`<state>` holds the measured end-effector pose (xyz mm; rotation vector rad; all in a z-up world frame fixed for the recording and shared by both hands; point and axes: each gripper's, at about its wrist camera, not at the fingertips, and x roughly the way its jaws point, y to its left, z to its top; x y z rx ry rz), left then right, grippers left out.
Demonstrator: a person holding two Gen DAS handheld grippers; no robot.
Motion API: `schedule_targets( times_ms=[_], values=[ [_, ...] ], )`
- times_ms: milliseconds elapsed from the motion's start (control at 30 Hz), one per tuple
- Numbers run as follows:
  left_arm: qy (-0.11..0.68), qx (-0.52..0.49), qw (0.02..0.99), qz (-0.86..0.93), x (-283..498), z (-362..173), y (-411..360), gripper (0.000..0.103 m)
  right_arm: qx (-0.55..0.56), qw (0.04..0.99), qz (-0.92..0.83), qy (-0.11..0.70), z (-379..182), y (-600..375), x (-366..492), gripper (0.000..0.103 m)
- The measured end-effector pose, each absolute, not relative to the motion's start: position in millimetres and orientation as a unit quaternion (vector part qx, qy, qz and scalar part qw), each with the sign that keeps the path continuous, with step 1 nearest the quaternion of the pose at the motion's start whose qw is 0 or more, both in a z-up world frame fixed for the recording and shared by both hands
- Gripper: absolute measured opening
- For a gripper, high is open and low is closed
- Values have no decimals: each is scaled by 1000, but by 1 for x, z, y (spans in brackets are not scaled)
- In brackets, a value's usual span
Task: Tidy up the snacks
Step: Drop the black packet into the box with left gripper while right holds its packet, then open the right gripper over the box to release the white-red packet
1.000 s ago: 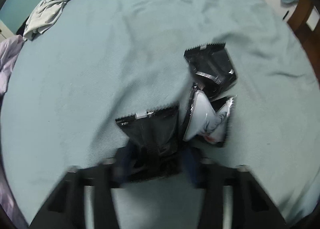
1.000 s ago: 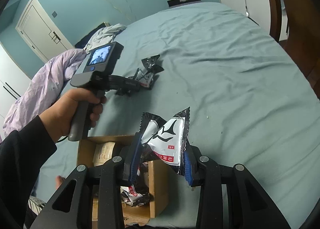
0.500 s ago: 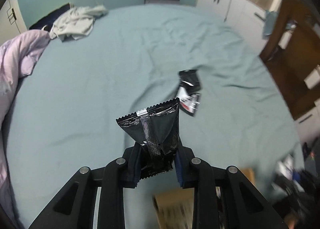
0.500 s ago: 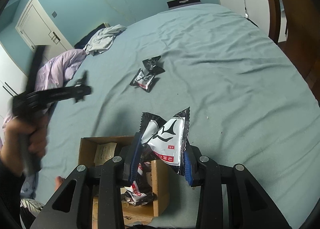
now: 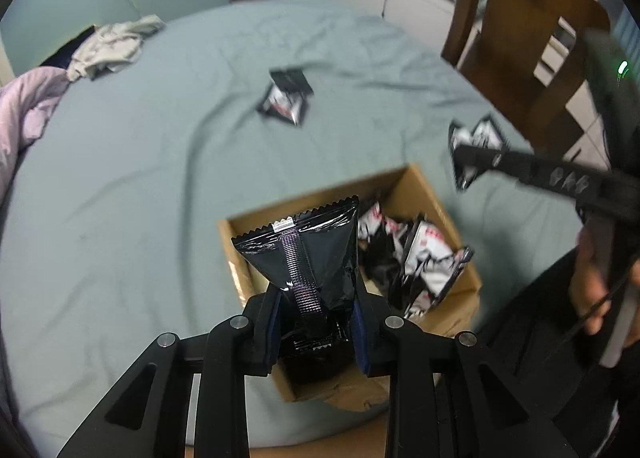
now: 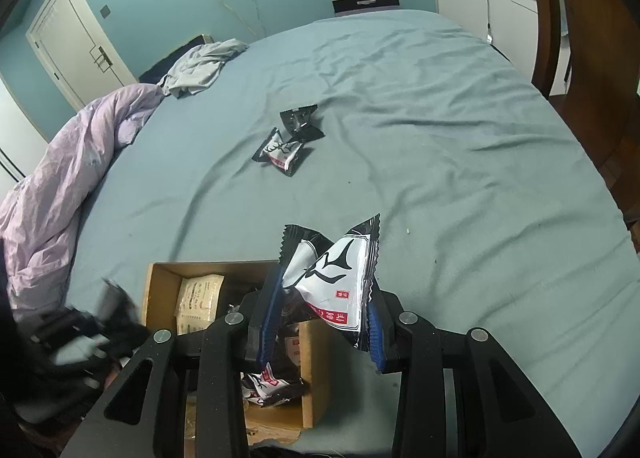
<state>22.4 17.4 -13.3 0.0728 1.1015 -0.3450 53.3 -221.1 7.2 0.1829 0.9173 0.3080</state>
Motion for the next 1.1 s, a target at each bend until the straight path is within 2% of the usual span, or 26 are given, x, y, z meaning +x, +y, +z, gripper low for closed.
schedule_targets(
  times_ms=[333,400,433,567,733,833,1100],
  values=[
    [549,11,822,-152,41,-47,17,39,43,888,155,431,6,-204,46,35],
    [551,9,820,-154,40,-44,17,50,40,888,155,432,5,-202,47,35],
    [542,9,827,-149,38,-40,17,60,40,887,155,433,5,-202,47,35],
    [507,-7,850,-142,34,-22,27,73,47,886,164,431,8,-203,47,35],
    [485,-27,868,-100,34,-9,46,73,51,883,196,423,10,-198,48,35],
    [474,-28,877,-74,33,-5,56,73,53,864,228,445,2,-188,55,35],
    [489,-52,868,-71,42,-10,63,74,-16,833,265,485,-20,-147,66,36]
  ],
)
